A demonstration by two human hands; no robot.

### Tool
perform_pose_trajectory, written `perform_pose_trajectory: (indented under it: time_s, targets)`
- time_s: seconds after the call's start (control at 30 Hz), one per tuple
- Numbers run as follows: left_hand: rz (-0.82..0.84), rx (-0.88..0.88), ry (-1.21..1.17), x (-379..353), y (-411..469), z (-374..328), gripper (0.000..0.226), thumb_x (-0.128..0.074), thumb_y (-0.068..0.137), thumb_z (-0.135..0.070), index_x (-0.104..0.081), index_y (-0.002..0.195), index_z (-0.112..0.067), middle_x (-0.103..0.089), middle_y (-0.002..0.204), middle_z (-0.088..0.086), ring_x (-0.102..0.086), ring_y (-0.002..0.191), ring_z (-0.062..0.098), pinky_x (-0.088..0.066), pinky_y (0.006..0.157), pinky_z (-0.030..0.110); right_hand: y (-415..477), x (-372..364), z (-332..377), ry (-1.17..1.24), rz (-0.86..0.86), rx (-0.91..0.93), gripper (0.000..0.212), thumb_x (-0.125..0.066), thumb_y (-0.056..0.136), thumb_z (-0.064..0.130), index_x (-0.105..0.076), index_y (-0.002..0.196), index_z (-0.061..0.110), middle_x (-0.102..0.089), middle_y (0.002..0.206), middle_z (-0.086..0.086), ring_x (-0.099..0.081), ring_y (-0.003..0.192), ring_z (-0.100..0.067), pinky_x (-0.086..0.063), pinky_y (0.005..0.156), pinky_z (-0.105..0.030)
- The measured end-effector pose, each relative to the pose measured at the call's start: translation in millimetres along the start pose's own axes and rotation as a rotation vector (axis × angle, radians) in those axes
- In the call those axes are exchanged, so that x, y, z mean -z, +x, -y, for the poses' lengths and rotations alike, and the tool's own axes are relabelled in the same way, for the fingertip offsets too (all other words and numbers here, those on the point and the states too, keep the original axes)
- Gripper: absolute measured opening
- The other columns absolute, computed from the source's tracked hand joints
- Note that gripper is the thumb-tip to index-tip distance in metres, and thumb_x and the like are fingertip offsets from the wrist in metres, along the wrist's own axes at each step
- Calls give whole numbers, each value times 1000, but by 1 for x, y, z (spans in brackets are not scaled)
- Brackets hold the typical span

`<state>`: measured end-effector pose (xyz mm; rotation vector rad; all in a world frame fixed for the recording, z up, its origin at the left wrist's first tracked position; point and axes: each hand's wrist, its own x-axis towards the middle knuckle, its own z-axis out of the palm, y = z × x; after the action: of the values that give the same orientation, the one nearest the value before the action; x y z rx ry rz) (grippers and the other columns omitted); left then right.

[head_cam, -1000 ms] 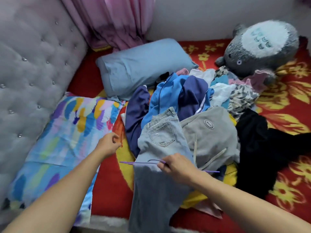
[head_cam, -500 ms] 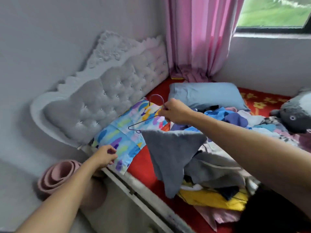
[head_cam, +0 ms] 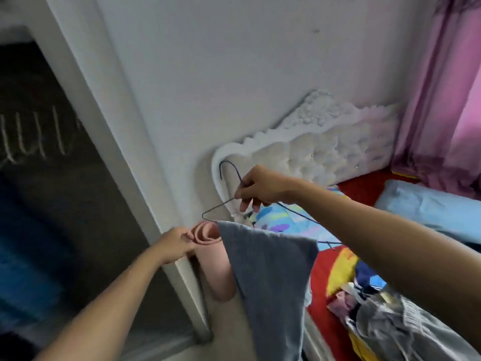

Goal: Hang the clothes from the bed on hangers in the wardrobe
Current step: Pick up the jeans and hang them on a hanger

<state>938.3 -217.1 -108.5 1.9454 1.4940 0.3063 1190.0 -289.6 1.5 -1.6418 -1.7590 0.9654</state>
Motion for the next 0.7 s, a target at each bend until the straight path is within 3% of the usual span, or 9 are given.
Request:
perform_pose_trajectory:
  time_s: [0.17,0.23,0.3,0.37,0.5,0.6,0.7]
  targets:
    - [-70,181,126,84,-68,139,10,-65,88,-18,-60,97,-19,-62,89,1,-59,78,15,-45,68,22,50,-124,80,-111,106,87,18,-54,92,5,-67,94,-8,-69,65,-3,-57,46,-13,-42,43,-20]
    - [-90,246,144,120,-99,197,11,-66,88,-19,-58,95,-19,-57,89,-1,-57,82,16,-45,73,23,71,-171,112,-161,124,108,21,-51,92,6,-68,90,-6,-73,71,-7,-65,51,-19,-50,47,-23]
    - [-112,305,149,156,-128,246,13,-66,88,-19,-59,99,-16,-53,84,-3,-53,81,14,-43,69,22,94,-215,142,-239,142,137,25,-49,90,8,-70,84,-5,-74,73,-12,-69,55,-23,-56,51,-26]
    - [-154,347,163,189,-153,288,14,-66,88,-19,-60,100,-16,-53,78,-4,-52,74,12,-40,60,19,116,-254,170,-275,150,148,29,-47,89,7,-69,75,-4,-72,70,-16,-70,56,-27,-50,45,-24]
    - [-222,400,137,245,-186,354,11,-66,87,-17,-55,89,-17,-58,86,5,-53,75,15,-43,69,23,154,-316,219,-153,71,140,25,-47,89,0,-65,75,-8,-66,56,-13,-61,45,-23,-42,38,-21]
    - [-266,426,74,277,-199,386,22,-63,89,-9,-49,77,-18,-48,74,-3,-45,65,6,-40,57,17,181,-353,253,14,66,121,21,-52,93,0,-62,74,-1,-62,56,-10,-59,40,-16,-40,36,-19]
    - [-334,457,24,308,-200,422,27,-60,90,-4,-48,73,-20,-55,79,4,-51,73,15,-37,56,19,212,-387,289,86,120,161,19,-55,95,8,-64,79,2,-65,65,-11,-61,46,-16,-43,41,-22]
